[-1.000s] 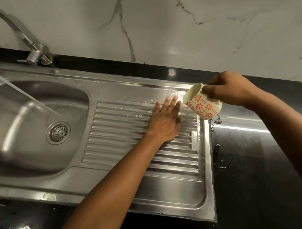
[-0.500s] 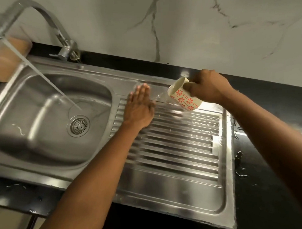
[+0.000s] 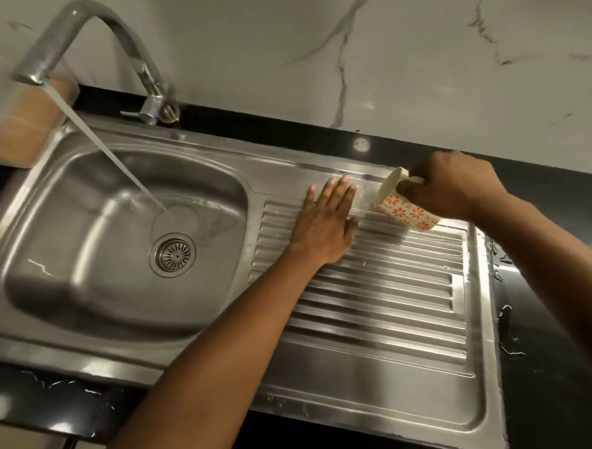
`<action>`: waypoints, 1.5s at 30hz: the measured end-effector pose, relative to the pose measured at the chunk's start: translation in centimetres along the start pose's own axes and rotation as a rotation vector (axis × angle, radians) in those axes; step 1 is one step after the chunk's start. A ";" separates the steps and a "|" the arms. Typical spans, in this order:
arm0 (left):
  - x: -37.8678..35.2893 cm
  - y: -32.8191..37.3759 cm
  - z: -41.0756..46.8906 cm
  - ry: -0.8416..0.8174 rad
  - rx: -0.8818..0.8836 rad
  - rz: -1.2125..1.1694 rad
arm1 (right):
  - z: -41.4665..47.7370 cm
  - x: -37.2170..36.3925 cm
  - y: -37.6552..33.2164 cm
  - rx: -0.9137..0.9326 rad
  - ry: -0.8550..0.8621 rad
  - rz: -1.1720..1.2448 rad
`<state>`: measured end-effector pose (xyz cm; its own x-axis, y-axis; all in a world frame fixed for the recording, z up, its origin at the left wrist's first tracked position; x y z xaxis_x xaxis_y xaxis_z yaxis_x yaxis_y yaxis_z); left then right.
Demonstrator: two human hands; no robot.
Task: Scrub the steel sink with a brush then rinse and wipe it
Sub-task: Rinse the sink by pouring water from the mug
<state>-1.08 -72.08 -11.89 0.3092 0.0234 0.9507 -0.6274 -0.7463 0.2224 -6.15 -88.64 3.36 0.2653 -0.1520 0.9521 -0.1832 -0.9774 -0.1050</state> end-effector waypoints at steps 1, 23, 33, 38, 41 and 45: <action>0.2 -0.4 0.3 0.011 0.000 -0.002 | 0.7 -0.1 -1.2 0.018 0.008 -0.033; -2.6 5.4 -7.6 -0.049 0.024 -0.062 | -11.3 -0.1 3.0 -0.301 -0.022 0.562; -4.8 16.3 -6.3 -0.100 -0.153 0.033 | -11.6 -1.0 2.7 -0.123 -0.025 -0.021; -3.7 10.1 -8.3 0.000 0.038 -0.017 | -12.7 -2.3 1.6 -0.044 -0.027 0.165; -3.0 4.9 -10.2 0.013 0.233 -0.005 | -14.5 -3.2 4.0 -0.162 -0.012 0.493; -2.7 2.9 -11.0 -0.012 0.324 0.016 | -17.6 -3.2 7.2 -0.346 0.107 0.811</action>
<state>-11.62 -67.01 -11.43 0.3108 0.0032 0.9505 -0.3727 -0.9195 0.1250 -24.94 -92.62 4.64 -0.1572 -0.7471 0.6458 -0.5565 -0.4732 -0.6829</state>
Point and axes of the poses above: each hand's wrist, its own z-axis towards the middle knuckle, its own x-axis out of the back of the hand, y = z × x, the point moved 5 cm from there along z, towards the middle knuckle, and after that the axes turned 10 degrees about x, right-handed, at the moved point
